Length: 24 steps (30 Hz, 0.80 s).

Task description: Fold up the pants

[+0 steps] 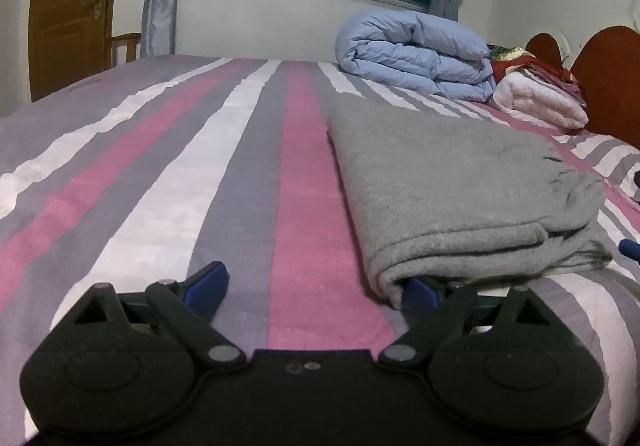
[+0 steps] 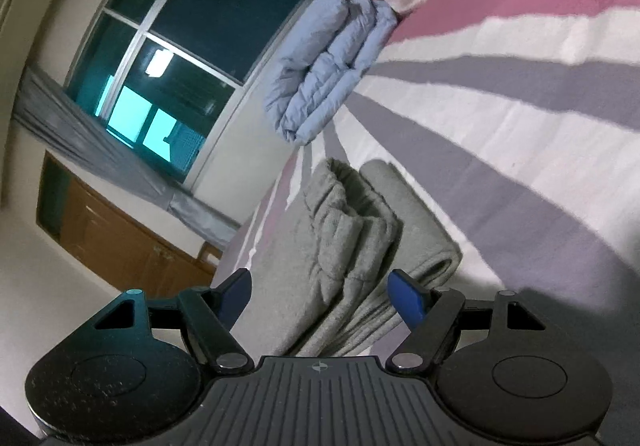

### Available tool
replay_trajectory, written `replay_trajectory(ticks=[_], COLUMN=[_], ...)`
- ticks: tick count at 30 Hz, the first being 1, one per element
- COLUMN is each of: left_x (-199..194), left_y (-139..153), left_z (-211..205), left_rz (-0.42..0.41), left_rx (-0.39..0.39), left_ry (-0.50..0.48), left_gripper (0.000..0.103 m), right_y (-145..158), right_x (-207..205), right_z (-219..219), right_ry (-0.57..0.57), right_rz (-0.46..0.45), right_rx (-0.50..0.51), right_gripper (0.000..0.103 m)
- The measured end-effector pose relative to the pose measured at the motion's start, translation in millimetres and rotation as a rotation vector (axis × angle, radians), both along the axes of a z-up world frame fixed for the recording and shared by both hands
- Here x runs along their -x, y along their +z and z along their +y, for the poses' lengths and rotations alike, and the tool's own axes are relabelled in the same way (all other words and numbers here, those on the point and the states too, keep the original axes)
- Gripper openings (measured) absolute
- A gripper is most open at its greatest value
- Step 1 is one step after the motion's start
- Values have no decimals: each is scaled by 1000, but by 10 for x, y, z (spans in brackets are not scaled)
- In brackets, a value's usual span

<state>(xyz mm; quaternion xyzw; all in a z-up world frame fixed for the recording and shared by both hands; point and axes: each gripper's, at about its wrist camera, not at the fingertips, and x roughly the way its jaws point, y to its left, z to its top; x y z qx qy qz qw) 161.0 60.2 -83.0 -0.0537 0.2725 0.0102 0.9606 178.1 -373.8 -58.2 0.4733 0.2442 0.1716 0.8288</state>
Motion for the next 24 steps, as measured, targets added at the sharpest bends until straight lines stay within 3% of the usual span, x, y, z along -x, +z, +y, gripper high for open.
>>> replay_trajectory(ticks=[9, 10, 11, 13, 16, 17, 19, 20, 21, 24], left_x=[1, -4, -7, 6, 82, 90, 19, 4, -3, 8], left_y=[-6, -4, -2, 9, 73, 80, 14, 1, 8, 23], left_z=[-5, -5, -7, -13, -36, -50, -56, -51, -47, -34], left_rz=[-4, -5, -5, -14, -79, -92, -44, -38, -37, -37], left_rx=[-2, -1, -3, -7, -34, -48, -39, -31, -31, -25], left_ry=[4, 7, 11, 24, 47, 47, 41, 44, 46, 51], left_gripper=[87, 87, 87, 87, 86, 87, 87, 88, 88, 86], right_y=[-161, -162, -169, -106, 78, 45, -222, -379, -374, -233], right_x=[-555, -603, -645, -572, -346, -301, -414, -468, -477, -433], right_z=[134, 171, 210, 191, 85, 39, -21, -79, -99, -7], right_ry=[8, 25, 40, 23, -13, -37, -49, -45, -44, -22], right_rz=[62, 66, 84, 36, -78, -63, 110, 157, 148, 103], right_rx=[29, 63, 94, 85, 59, 61, 76, 6, -8, 87], right_gripper=[74, 44, 37, 33, 31, 31, 31, 31, 31, 33])
